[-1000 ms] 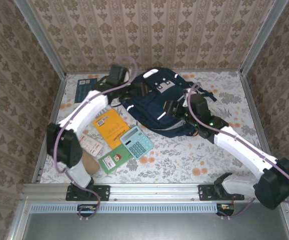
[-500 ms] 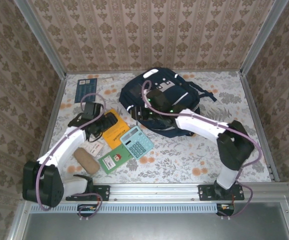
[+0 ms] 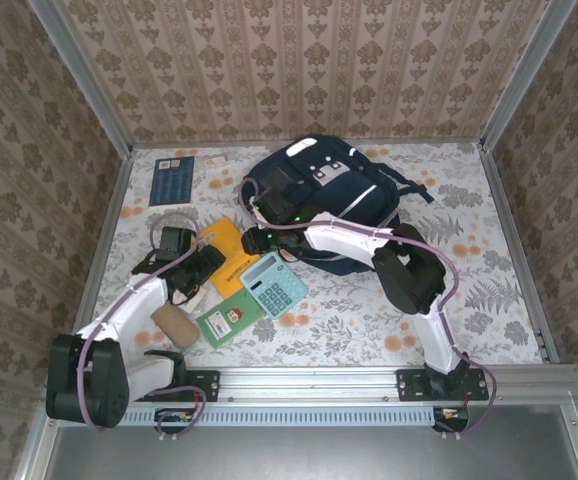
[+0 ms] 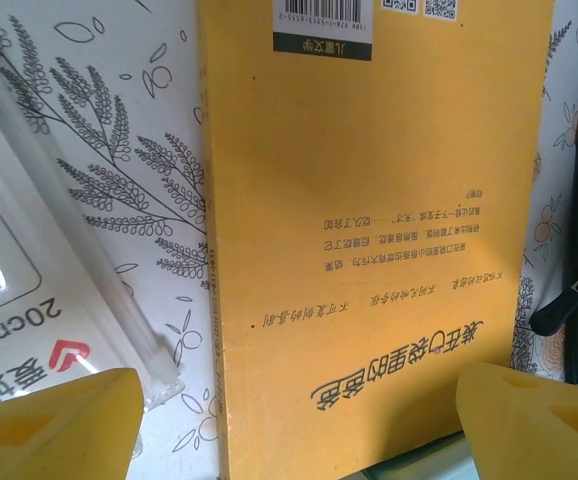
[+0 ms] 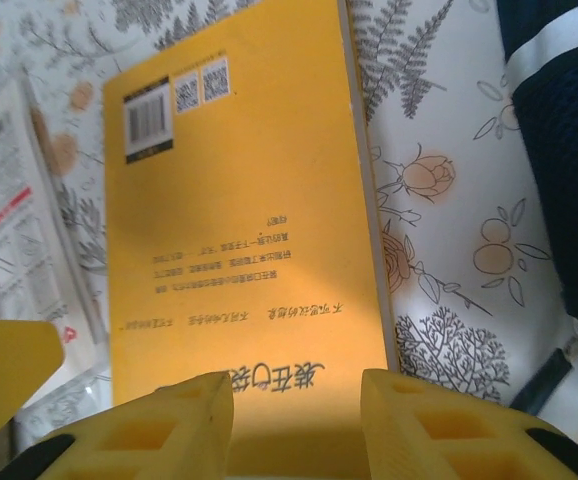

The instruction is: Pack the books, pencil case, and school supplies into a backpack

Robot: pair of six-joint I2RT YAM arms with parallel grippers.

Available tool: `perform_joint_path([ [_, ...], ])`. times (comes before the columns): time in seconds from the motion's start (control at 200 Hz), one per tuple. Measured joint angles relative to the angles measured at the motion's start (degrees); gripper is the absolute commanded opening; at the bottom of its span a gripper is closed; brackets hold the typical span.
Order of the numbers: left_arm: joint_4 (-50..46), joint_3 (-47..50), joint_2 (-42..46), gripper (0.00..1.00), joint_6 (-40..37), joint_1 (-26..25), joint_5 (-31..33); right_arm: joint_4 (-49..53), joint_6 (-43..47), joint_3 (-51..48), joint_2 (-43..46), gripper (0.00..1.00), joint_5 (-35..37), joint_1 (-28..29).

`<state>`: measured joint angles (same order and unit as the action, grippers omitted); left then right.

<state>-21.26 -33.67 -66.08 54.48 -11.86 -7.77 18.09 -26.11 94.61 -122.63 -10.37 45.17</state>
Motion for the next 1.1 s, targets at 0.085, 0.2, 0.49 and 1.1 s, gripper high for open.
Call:
perform_joint_path([
  [0.085,2.05,0.96,-0.96,0.82,-0.02,0.35,-1.03,1.57,0.90,2.99,-2.80,0.39,0.61,0.00],
  [0.2,3.93,1.42,-3.58,0.82,-0.07,0.61,-2.01,3.52,2.29,7.19,-5.99,0.39,1.55,0.00],
  [0.49,7.76,1.73,-7.91,0.82,-0.15,0.72,-2.82,8.39,4.83,17.18,-13.64,0.40,3.34,0.00],
  [1.1,17.86,1.05,-13.05,0.77,-2.67,1.60,-9.31,13.05,5.81,23.21,-18.03,0.37,-0.44,-1.68],
])
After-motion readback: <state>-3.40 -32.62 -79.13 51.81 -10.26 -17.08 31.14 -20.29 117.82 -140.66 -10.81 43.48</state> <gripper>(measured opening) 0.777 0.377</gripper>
